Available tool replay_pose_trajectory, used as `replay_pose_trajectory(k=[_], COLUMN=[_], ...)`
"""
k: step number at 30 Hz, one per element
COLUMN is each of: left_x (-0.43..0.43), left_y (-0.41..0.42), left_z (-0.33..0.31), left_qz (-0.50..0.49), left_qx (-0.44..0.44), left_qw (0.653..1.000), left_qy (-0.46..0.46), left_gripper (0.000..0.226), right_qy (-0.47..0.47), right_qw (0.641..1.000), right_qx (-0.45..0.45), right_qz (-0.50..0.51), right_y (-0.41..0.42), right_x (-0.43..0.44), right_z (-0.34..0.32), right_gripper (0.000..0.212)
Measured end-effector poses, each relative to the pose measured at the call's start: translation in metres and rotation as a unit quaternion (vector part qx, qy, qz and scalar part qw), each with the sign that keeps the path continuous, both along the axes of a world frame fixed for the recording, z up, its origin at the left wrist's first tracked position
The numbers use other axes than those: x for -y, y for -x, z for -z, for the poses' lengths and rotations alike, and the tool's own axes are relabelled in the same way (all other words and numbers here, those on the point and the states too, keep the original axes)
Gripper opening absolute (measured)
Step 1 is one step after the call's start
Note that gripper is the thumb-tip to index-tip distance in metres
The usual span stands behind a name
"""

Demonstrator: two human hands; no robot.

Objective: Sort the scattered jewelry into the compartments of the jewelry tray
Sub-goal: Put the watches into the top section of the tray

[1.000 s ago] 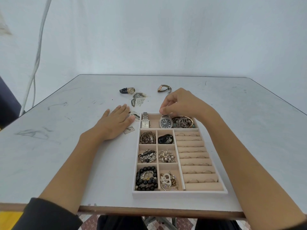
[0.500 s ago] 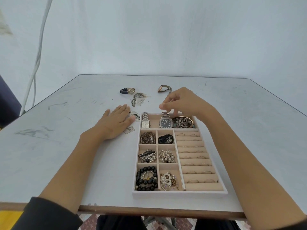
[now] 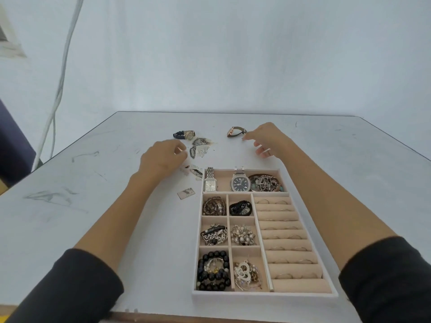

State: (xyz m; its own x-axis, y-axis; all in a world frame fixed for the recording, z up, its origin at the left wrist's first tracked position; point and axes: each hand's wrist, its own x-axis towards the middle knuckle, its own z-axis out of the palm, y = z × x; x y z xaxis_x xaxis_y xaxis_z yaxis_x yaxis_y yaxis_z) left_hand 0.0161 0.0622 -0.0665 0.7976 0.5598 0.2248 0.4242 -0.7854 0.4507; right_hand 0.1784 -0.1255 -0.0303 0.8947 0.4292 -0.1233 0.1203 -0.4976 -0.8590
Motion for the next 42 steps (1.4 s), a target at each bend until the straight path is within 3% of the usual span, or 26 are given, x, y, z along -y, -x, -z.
replay_pose_trajectory(k=[5,10,15,17,19,24,27,30,33,37,42], left_x=[-0.027,-0.04,-0.043,-0.044,-0.045,-0.048,-0.049,-0.045,-0.031,-0.008,0.02], left_y=[-0.032,-0.059,-0.081,-0.086,-0.09,-0.091,-0.084,-0.074,-0.059,-0.033,-0.006], left_z=[0.0,-0.007,-0.012,-0.011,-0.008,-0.007,-0.012,-0.019,-0.029,-0.039,-0.041], left_qz=[-0.039,-0.041,-0.029,-0.027,-0.028,-0.033,-0.013,0.004,0.029,0.081,0.123], left_qx=[0.035,-0.046,-0.11,-0.123,-0.131,-0.11,-0.074,0.012,0.07,0.119,0.155], left_qw=[0.998,0.997,0.993,0.992,0.99,0.992,0.997,0.986,0.954,0.897,0.841], left_qy=[0.046,0.048,-0.007,-0.026,-0.046,-0.044,0.023,0.165,0.289,0.418,0.504], left_gripper=[0.036,0.062,0.068,0.066,0.058,0.038,0.031,0.032,0.027,0.022,0.024], right_qy=[0.009,0.045,0.146,0.183,0.199,0.119,0.054,0.001,-0.045,-0.099,-0.129], right_qw=[0.999,0.996,0.979,0.969,0.965,0.988,0.998,0.999,0.992,0.983,0.978], right_qx=[0.019,0.057,0.133,0.161,0.168,0.096,0.036,-0.034,-0.078,-0.091,-0.068], right_qz=[0.043,0.048,0.047,0.046,0.045,0.016,0.002,-0.036,-0.089,-0.128,-0.151], right_y=[-0.021,-0.04,-0.052,-0.052,-0.052,-0.051,-0.049,-0.039,-0.026,-0.008,0.02], right_x=[-0.024,-0.049,-0.073,-0.081,-0.084,-0.083,-0.074,-0.06,-0.044,-0.027,-0.003], right_z=[0.003,0.009,0.018,0.02,0.021,0.013,0.003,-0.007,-0.017,-0.026,-0.033], right_gripper=[0.022,0.033,0.047,0.052,0.035,0.02,0.022,0.016,0.01,0.022,0.026])
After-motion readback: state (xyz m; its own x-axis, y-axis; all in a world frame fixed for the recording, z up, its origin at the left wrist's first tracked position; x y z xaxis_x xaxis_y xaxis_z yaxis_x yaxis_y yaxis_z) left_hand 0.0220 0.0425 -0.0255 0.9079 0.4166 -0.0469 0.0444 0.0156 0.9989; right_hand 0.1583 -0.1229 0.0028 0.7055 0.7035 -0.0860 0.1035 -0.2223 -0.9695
